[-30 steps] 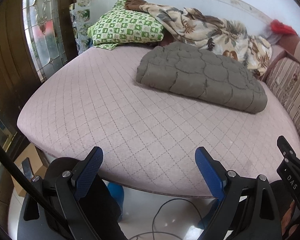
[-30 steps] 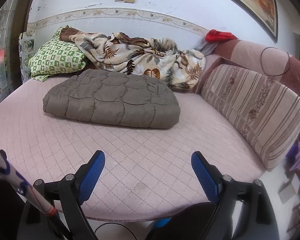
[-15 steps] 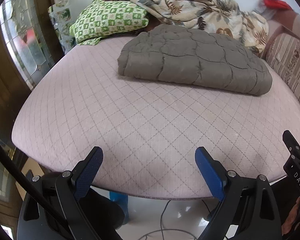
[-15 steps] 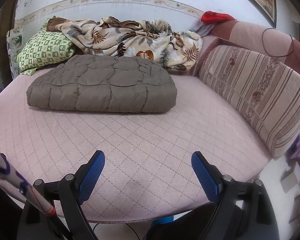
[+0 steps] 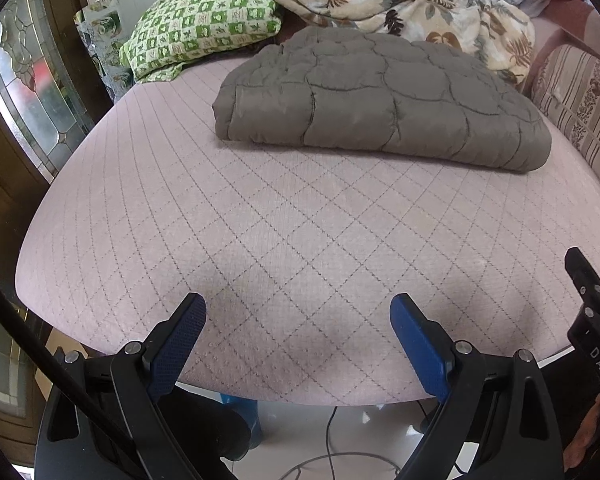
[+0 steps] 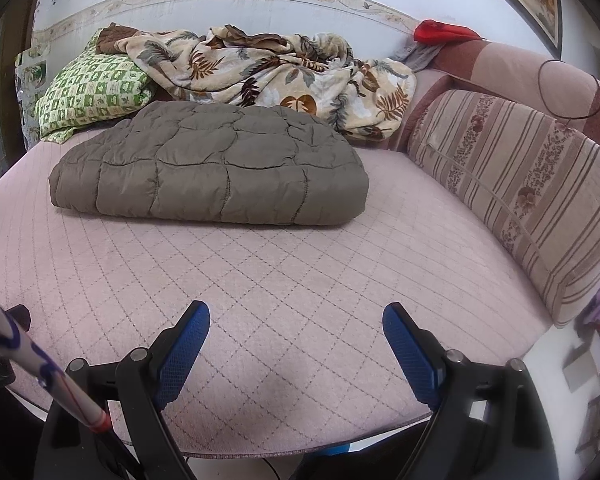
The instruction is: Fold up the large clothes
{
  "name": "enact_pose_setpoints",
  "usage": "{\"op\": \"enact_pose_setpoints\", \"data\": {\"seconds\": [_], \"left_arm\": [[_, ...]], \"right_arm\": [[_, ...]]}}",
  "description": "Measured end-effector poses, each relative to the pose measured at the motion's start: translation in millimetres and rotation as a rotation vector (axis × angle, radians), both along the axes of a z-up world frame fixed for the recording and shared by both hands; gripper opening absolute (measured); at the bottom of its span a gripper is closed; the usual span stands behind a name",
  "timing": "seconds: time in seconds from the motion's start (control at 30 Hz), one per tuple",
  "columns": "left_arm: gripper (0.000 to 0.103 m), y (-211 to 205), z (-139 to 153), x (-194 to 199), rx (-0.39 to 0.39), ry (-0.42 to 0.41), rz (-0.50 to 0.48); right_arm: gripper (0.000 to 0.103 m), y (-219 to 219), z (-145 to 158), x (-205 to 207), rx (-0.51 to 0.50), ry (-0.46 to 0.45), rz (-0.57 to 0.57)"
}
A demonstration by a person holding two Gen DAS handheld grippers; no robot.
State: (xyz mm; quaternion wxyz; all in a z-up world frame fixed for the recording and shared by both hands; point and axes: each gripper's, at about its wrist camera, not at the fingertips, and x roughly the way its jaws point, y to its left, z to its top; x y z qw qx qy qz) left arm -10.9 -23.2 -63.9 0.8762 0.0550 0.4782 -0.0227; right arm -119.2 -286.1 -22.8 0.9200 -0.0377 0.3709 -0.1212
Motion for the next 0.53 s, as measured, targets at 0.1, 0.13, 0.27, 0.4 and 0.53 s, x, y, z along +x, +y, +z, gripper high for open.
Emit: {"op": "enact_pose_setpoints", "data": {"seconds": [0.1,0.13,0.27,0.4,0.53], "left_arm": [[0.093,1,-6,8,-0.001,0.013,0.000],[0.093,1,-7,11,0.005,0.013,0.003],[0.093,3,-9,26,0.009,0.011,0.013],[0.093,3,-7,37,-0.003,-0.004,0.010],[0.093,4,-6,39,-0.009,-0.008,-0.001]], "right_arm": [[0.091,1,-3,4,-0.002,0.005,0.001],[0.091,1,-3,5,-0.004,0.006,0.002],[0.092,3,-5,16,-0.010,0.017,0.006],[0.092,8,-5,27,-0.006,0.011,0.010],[0.092,11,-7,35,0.008,0.016,0.005]]}}
